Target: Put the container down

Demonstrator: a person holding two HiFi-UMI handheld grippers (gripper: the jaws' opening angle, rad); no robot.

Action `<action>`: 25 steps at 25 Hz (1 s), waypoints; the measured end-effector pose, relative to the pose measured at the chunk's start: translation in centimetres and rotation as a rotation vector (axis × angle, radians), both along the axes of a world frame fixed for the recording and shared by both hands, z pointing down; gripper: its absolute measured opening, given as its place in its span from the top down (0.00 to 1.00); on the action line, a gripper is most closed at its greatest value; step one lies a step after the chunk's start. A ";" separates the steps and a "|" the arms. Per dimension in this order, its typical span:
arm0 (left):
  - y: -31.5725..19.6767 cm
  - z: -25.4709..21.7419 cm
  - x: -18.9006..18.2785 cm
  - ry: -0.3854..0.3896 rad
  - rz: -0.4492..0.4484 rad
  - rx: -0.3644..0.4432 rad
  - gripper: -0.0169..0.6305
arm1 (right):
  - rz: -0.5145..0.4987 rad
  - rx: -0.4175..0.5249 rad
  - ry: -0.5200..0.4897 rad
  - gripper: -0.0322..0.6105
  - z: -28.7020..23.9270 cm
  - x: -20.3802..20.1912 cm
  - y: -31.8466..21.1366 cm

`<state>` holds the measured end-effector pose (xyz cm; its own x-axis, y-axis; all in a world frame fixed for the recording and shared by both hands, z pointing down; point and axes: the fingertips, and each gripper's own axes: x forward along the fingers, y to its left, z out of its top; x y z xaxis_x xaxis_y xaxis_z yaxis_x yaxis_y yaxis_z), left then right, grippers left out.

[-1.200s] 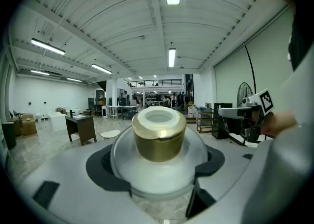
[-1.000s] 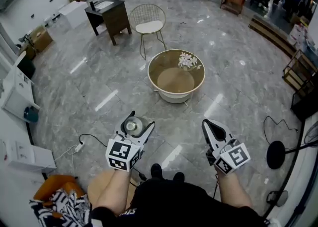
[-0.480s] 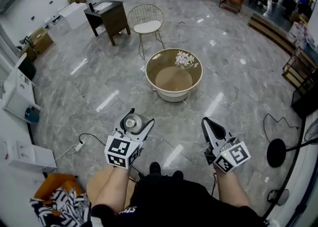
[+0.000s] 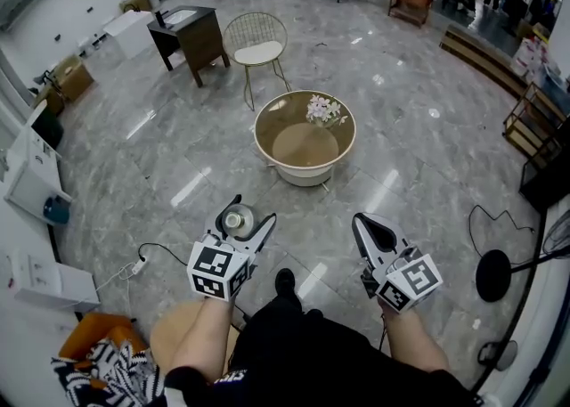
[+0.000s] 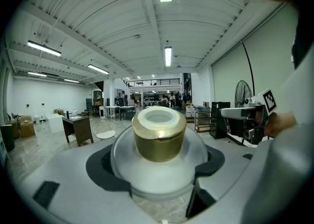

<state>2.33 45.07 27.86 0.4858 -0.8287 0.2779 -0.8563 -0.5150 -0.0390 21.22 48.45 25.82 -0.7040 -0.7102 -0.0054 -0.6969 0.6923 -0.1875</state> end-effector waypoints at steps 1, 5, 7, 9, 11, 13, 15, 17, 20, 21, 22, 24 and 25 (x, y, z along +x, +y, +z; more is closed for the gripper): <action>-0.3 0.2 0.1 0.002 0.003 -0.001 0.46 | 0.002 -0.004 -0.001 0.93 0.2 0.1 -0.3; -2.0 0.7 0.2 0.006 0.011 -0.005 0.46 | 0.013 -0.023 -0.005 0.93 0.9 0.3 -2.0; -3.4 0.7 0.0 0.011 0.009 -0.003 0.46 | 0.013 -0.028 0.001 0.93 1.1 0.1 -3.1; -4.9 0.8 -0.4 0.018 0.010 -0.001 0.46 | 0.013 -0.035 0.009 0.93 1.4 -0.5 -4.5; -6.7 1.1 -1.1 0.024 0.014 0.000 0.46 | 0.012 -0.044 0.020 0.93 1.8 -1.2 -6.2; -8.9 1.4 -1.9 0.026 0.017 0.004 0.46 | 0.009 -0.049 0.031 0.93 2.1 -2.3 -8.3; -11.2 1.6 -2.8 0.026 0.016 0.008 0.46 | 0.003 -0.054 0.037 0.93 2.3 -3.4 -10.7; -13.5 1.4 -4.0 0.024 0.014 0.011 0.46 | -0.004 -0.060 0.040 0.93 2.1 -4.7 -13.1; -17.3 1.0 -6.0 0.023 0.006 0.020 0.46 | -0.016 -0.056 0.050 0.93 1.7 -6.8 -16.7; -18.5 0.9 -6.7 0.025 0.003 0.021 0.46 | -0.017 -0.054 0.052 0.93 1.5 -7.3 -18.0; -19.7 0.9 -7.3 0.027 0.002 0.022 0.46 | -0.016 -0.054 0.053 0.93 1.5 -7.9 -19.3; -21.9 0.9 -8.6 0.029 0.002 0.023 0.46 | -0.010 -0.060 0.054 0.93 1.5 -8.9 -21.5; -22.8 0.9 -9.3 0.030 0.002 0.024 0.46 | -0.008 -0.064 0.055 0.93 1.6 -9.5 -22.5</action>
<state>-6.95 22.23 28.72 0.4950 -0.8342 0.2432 -0.8565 -0.5156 -0.0254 11.67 25.93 27.39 -0.7077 -0.7022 0.0786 -0.7018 0.6857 -0.1930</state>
